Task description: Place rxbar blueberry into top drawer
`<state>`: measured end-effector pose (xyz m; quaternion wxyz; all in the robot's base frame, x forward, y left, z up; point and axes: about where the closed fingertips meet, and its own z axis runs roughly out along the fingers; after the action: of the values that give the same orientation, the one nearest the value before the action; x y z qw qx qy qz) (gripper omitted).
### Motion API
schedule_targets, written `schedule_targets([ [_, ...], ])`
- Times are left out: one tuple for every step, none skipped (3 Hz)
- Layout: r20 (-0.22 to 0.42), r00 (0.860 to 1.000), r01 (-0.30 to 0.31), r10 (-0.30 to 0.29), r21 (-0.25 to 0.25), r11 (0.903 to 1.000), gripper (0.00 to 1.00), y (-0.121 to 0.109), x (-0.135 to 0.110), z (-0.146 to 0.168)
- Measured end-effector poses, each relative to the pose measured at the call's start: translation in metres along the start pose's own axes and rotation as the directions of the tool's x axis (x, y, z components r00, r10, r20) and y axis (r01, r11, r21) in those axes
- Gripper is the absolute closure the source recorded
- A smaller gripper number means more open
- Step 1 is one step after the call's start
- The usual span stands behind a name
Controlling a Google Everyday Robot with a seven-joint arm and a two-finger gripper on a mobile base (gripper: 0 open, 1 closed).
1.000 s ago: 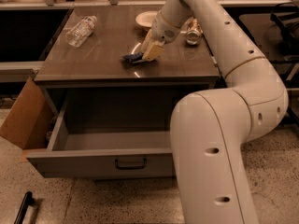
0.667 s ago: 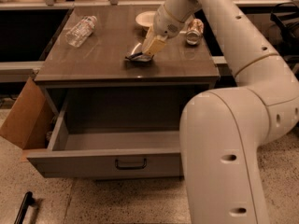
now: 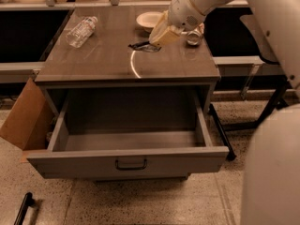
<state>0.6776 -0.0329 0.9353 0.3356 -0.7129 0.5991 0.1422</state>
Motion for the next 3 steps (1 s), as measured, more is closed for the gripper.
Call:
schedule_targets([
  [-0.007, 1.0, -0.013, 0.013, -0.031, 0.9994, 1.0, 0.014, 0.005, 0.011],
  [-0.007, 1.0, -0.013, 0.012, -0.031, 0.9994, 1.0, 0.014, 0.005, 0.011],
  [-0.003, 1.0, -0.003, 0.003, -0.058, 0.9983, 1.0, 0.033, 0.009, 0.021],
])
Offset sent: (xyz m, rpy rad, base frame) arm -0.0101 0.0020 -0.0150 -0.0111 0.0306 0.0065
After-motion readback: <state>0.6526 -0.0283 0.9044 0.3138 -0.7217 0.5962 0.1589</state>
